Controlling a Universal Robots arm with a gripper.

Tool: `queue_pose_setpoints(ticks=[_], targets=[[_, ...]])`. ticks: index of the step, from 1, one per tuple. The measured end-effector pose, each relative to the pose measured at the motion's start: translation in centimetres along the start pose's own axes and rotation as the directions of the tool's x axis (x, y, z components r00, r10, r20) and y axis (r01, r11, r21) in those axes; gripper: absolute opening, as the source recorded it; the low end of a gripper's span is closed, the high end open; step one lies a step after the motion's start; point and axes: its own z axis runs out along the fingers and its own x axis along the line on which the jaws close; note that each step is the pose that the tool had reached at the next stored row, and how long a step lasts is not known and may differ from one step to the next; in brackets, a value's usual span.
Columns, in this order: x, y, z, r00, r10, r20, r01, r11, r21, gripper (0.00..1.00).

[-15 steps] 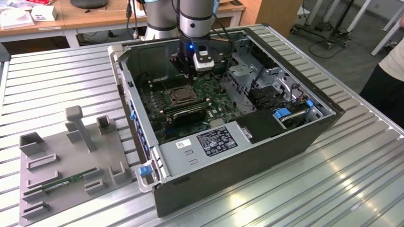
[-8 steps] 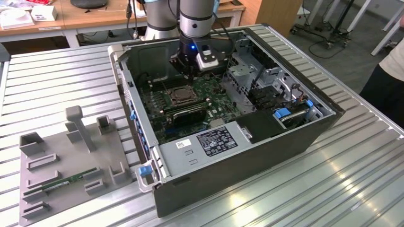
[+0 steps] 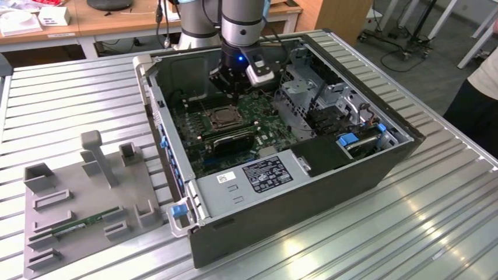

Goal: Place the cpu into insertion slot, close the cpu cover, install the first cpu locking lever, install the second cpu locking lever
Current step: 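Close the cpu cover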

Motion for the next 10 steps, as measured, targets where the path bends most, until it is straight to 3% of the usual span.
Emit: queue_pose_setpoints(ticks=[5,10], targets=[[0.0,0.0,0.03,0.996,-0.09,-0.0035,0.09,0.996,0.004,0.11],[0.0,0.0,0.05,0.9837,-0.18,-0.0076,0.18,0.9837,0.0083,0.11]])
